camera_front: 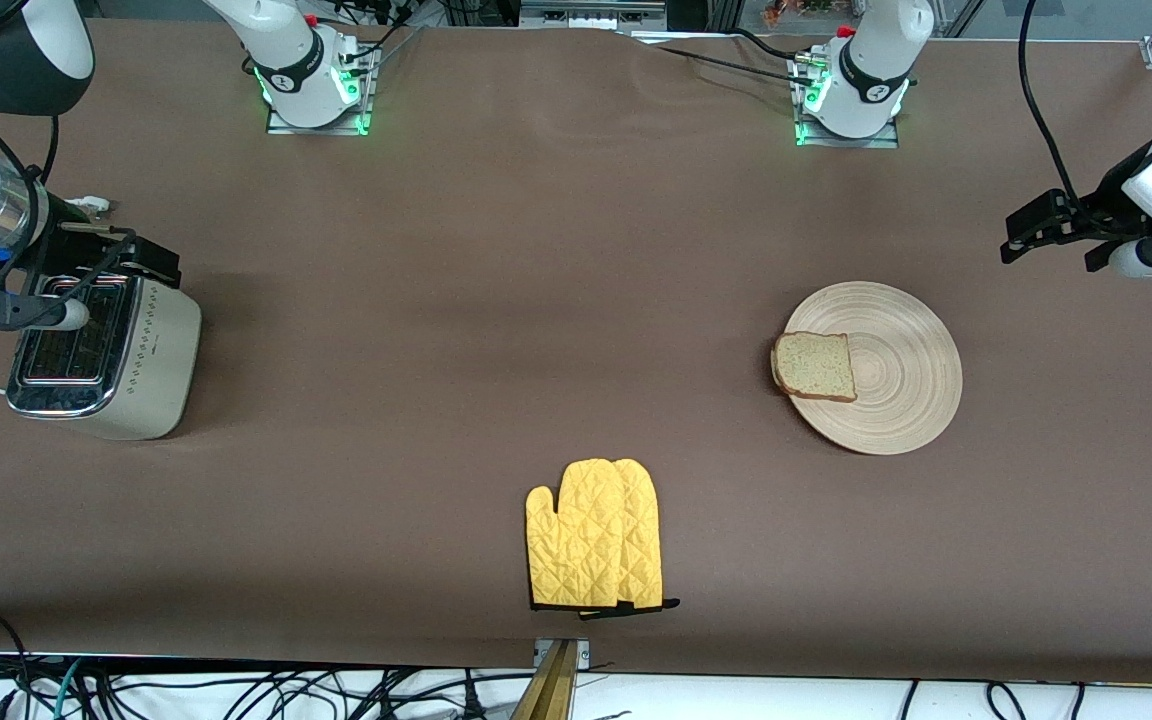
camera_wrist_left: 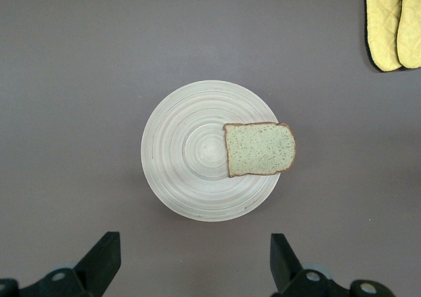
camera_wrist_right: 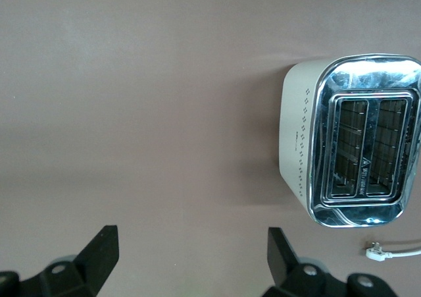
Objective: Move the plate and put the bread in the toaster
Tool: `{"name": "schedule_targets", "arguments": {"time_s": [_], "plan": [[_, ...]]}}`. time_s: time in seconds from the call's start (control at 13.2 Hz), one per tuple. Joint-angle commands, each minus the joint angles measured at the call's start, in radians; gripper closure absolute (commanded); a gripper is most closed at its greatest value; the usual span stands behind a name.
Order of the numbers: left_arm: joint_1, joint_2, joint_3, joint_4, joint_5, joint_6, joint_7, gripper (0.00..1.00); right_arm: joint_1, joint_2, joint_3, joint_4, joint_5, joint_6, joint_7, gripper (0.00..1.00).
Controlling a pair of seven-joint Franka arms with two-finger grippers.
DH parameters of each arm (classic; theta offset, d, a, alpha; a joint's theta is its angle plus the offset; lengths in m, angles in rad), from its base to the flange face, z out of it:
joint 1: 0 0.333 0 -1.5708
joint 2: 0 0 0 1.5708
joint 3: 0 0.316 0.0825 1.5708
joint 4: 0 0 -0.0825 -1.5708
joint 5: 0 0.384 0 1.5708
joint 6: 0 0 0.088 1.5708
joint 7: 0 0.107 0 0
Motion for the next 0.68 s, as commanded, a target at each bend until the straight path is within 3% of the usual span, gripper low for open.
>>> {"name": "schedule_targets", "arguments": {"time_s": [0.0,0.38,0.61], "plan": [[0.005,0.020,-0.006,0.039,0.022,-0.023,-0.008,0.00,-0.008,0.011,0.004,0.026,-0.001,-0.011,-0.010,0.00],[0.006,0.025,-0.005,0.039,0.022,-0.023,-0.002,0.00,-0.008,0.011,0.004,0.026,-0.001,-0.011,-0.010,0.00],[0.066,0.087,0.000,0.039,-0.048,-0.059,-0.002,0.00,-0.008,0.011,0.004,0.026,-0.001,-0.011,-0.010,0.00]]}}
